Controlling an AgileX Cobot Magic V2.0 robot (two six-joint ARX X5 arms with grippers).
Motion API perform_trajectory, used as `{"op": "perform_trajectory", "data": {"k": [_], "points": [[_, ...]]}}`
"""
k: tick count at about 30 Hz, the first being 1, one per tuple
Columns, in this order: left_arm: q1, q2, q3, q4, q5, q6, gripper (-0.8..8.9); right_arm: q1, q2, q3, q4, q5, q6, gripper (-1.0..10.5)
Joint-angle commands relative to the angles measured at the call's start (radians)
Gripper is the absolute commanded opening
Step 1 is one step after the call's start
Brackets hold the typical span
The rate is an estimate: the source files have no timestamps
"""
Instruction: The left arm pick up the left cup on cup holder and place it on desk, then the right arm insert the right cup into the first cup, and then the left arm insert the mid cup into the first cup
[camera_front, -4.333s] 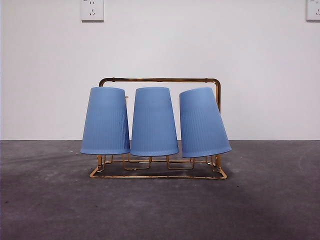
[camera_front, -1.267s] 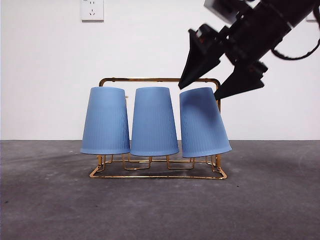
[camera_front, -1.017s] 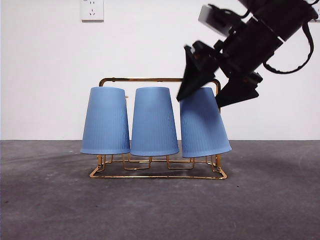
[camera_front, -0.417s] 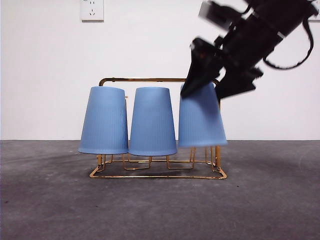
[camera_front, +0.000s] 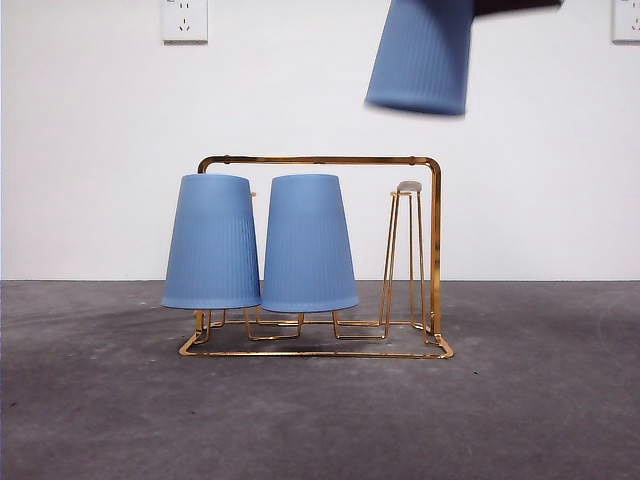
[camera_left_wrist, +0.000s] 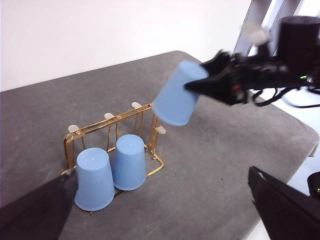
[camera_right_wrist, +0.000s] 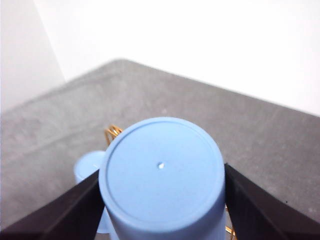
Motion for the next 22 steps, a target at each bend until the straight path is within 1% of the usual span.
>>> {"op": "perform_trajectory", "data": {"k": [1,4,7,9,11,16,19,22], "points": [[-0.005,0.007,0.012,0.007,0.001,0.006,5.64,0.018,-0.075,0.011,-0.066,0.000,0.045,2.3],[-0.005,0.007,0.012,0.006,0.001,0.006,5.64,0.051,-0.159,0.011,-0.189,0.000,0.053,2.3],[-0.005,0.007,0.012,0.004,0.001,0.006,5.64,0.106,-0.226,0.010,-0.319,0.009,0.067,2.2],[-0.005,0.007,0.012,0.004,0.001,0.006,5.64,0.155,-0.257,0.008,-0.385,0.035,0.086,2.1],[-0.005,0.007,0.012,0.004,0.001,0.006,5.64,0.219,-0.279,0.001,-0.428,0.092,0.101,2.1],[-0.005,0.007,0.012,0.004,0.001,0.006,5.64,0.380,-0.297,-0.068,-0.414,0.219,0.158,2.1],[-0.005,0.007,0.012,0.004,0.001,0.006,5.64,0.480,-0.286,-0.156,-0.331,0.294,0.196,2.1],[-0.005,0.007,0.012,0.004,0.001,0.006,5.64,0.551,-0.262,-0.249,-0.212,0.357,0.228,2.1]]}}
